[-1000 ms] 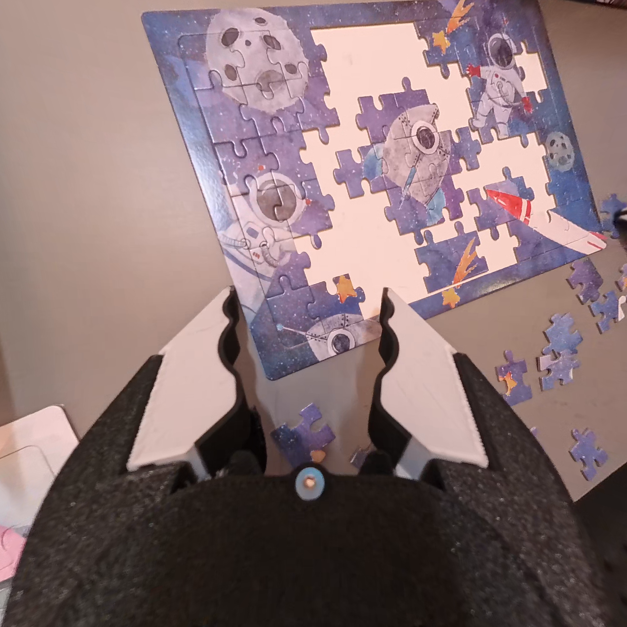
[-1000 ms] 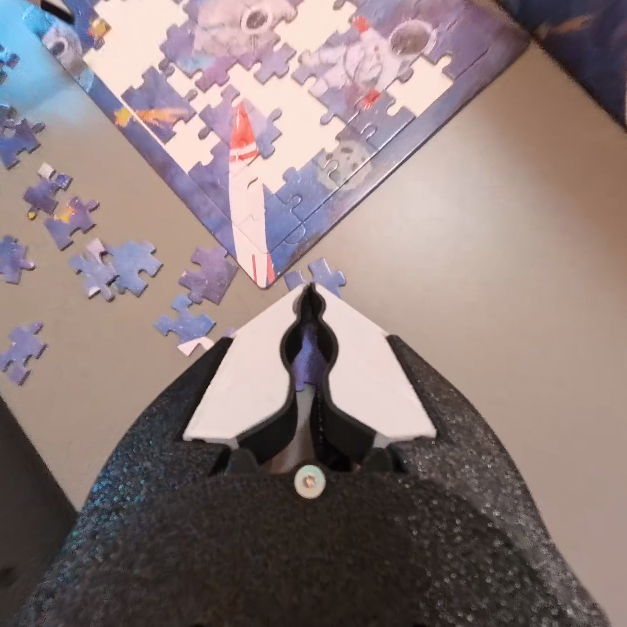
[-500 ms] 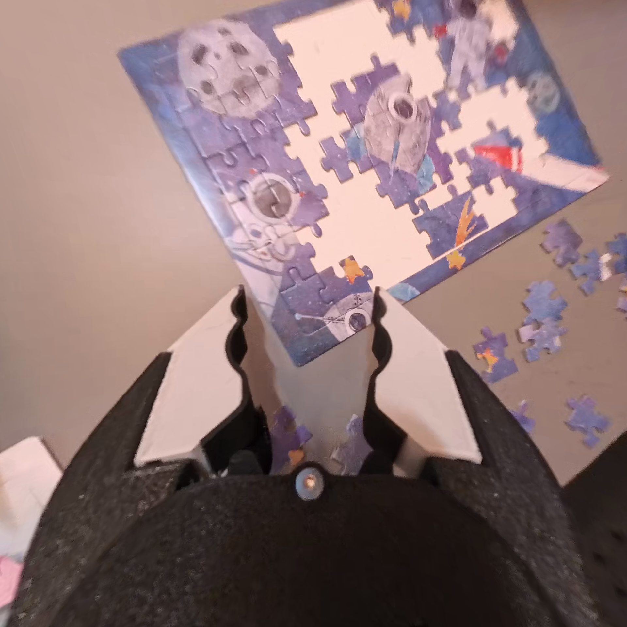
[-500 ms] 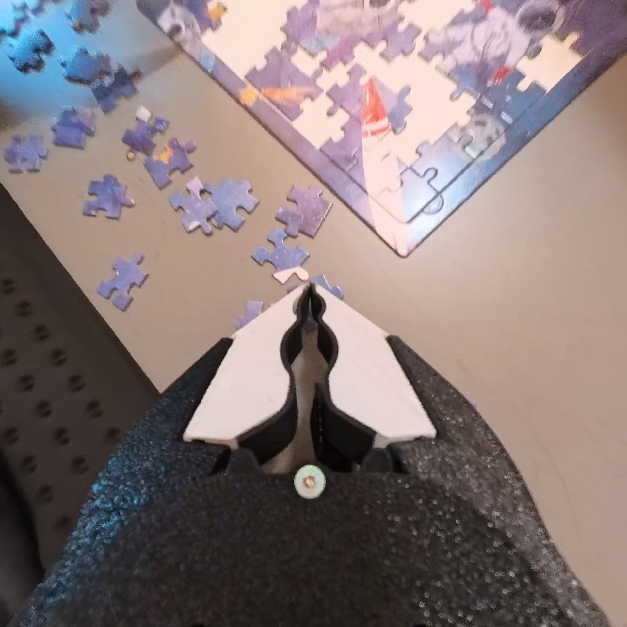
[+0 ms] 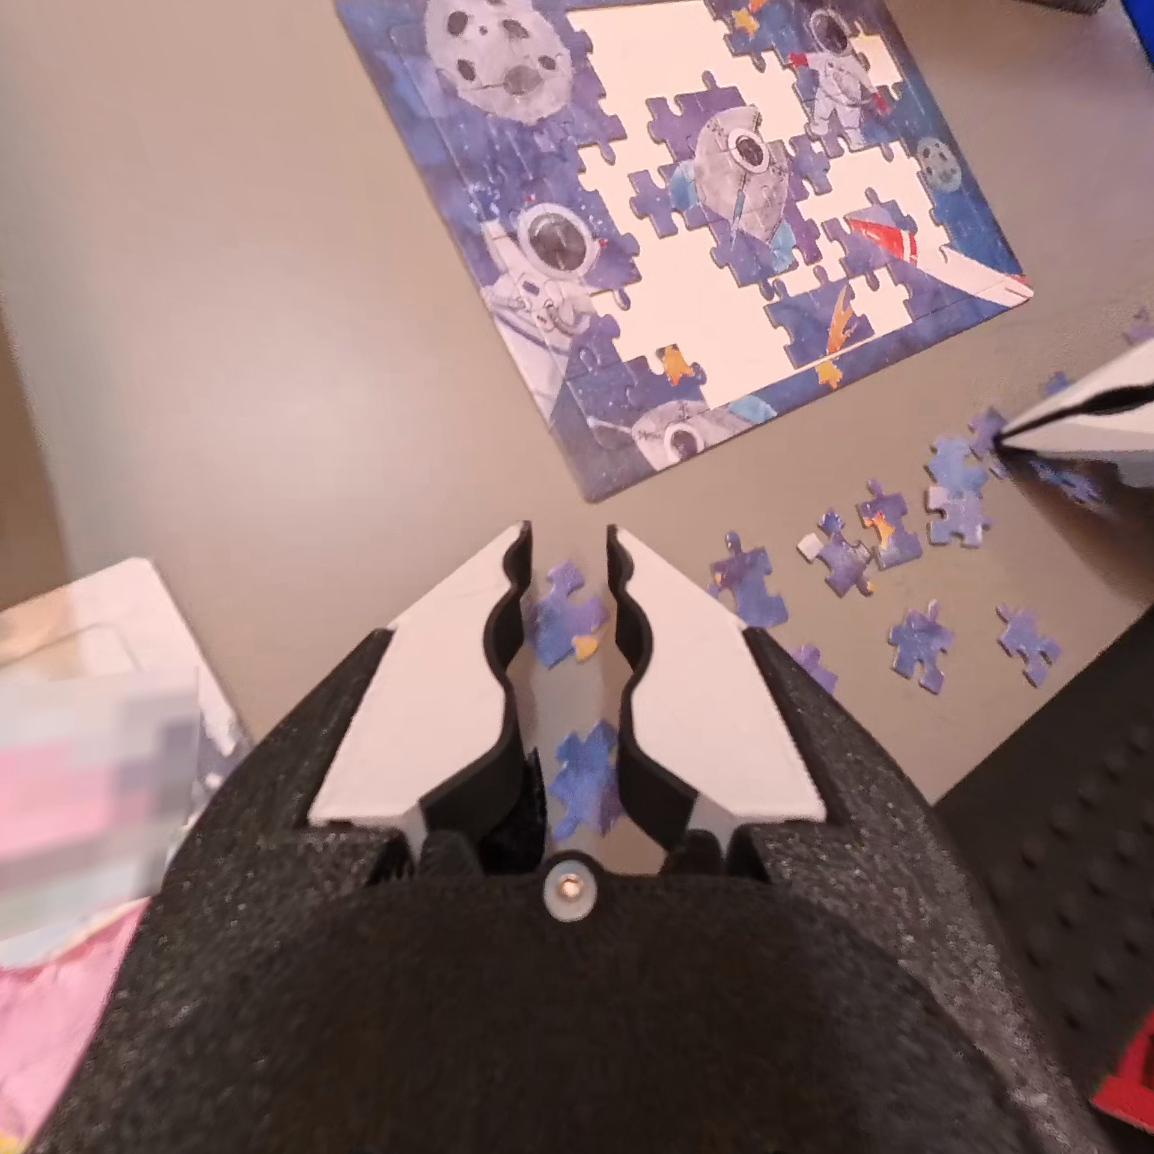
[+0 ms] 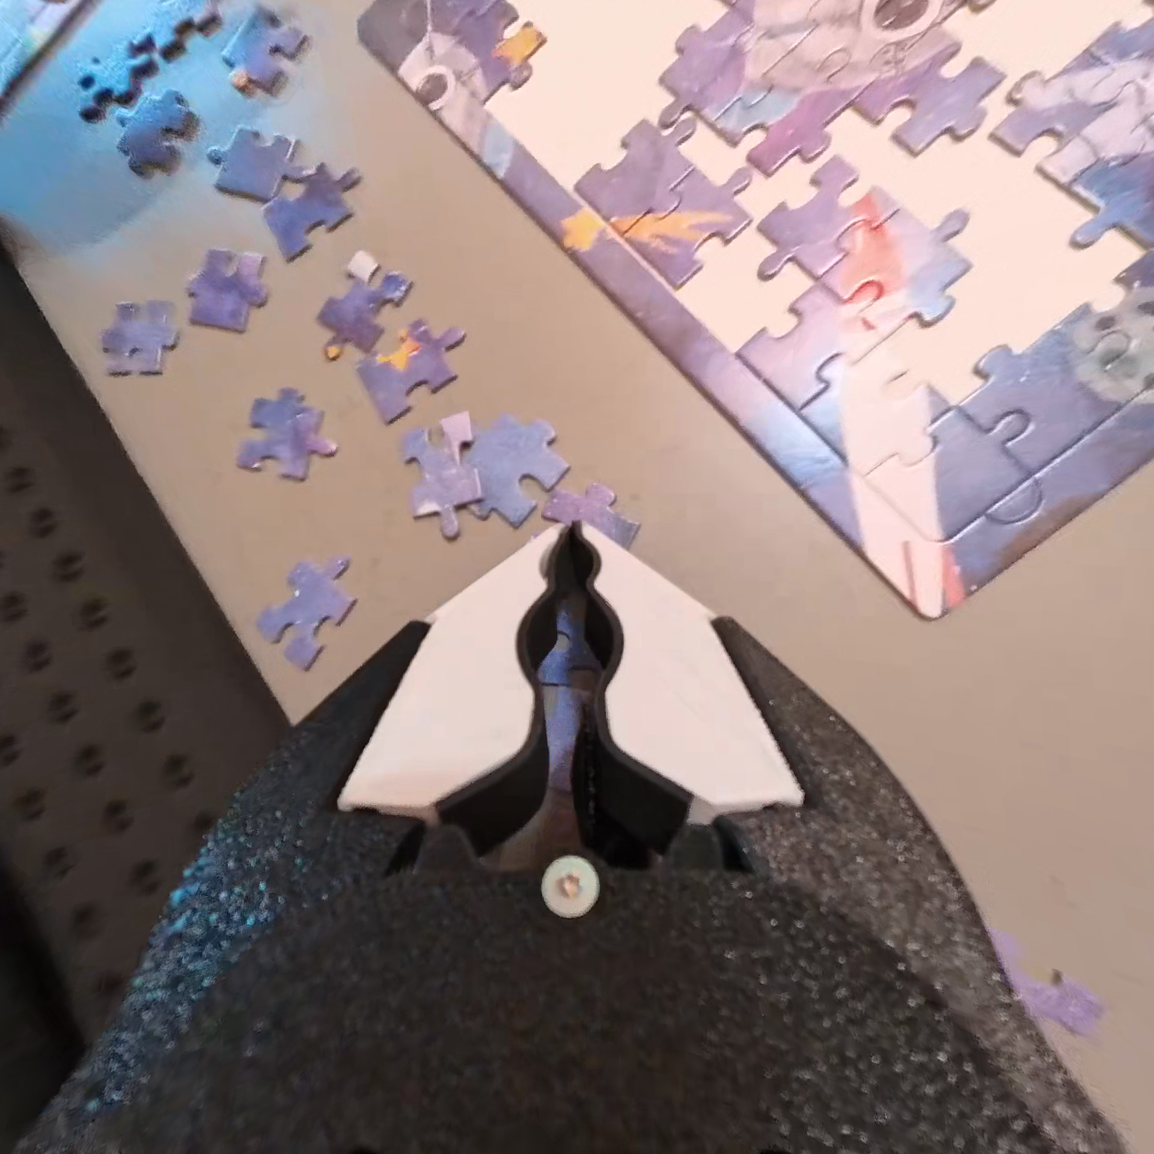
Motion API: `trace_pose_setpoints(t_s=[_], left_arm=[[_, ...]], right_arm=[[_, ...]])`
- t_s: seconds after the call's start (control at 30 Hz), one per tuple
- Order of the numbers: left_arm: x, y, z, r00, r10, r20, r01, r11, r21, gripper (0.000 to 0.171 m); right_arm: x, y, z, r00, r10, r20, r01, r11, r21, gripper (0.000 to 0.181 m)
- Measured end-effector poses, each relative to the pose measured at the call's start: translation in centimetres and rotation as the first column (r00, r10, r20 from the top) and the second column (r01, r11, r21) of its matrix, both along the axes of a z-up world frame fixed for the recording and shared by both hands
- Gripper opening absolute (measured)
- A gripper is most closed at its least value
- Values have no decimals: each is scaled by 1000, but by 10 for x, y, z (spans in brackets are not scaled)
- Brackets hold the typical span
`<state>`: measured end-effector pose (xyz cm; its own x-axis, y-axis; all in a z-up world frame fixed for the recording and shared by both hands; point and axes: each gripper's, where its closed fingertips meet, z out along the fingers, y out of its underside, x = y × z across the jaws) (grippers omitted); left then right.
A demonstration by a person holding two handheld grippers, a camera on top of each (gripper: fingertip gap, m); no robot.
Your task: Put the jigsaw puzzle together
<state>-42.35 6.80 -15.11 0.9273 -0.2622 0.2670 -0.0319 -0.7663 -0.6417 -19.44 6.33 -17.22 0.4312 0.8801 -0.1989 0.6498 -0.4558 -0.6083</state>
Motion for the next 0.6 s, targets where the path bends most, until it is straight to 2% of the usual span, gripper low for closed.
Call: trace_pose_setpoints(t_s=[0.07,0.1,0.2,0.27,0.37,0.47,0.6], left_arm=[[7,13,-1,999,-5,-33,6,1000,11,25],[8,21,-2,998,2,-58,-2,1000,16,25],[16,34,-3,993,-18,-116,20,1000,19,23],[20,36,-8,986,-38,-163,41,999,14,11],[23,32,-21,979,-34,-201,33,999,-8,1],[29,25,-21,985,-22,-173,23,1000,5,0],[41,7,-21,980,-75,-183,72,997,-26,0]], right_arm=[[1,-3,5,1000,12,-3,-12,1000,4,0],[3,7,13,1000,-10,-23,10,999,31,0],[22,68,23,985,-171,-12,171,974,146,0],[34,98,11,971,-238,29,230,957,178,0],[38,96,2,969,-242,54,232,961,153,1],[44,79,3,970,-235,59,223,961,162,0],[56,61,3,966,-249,71,238,961,139,0]])
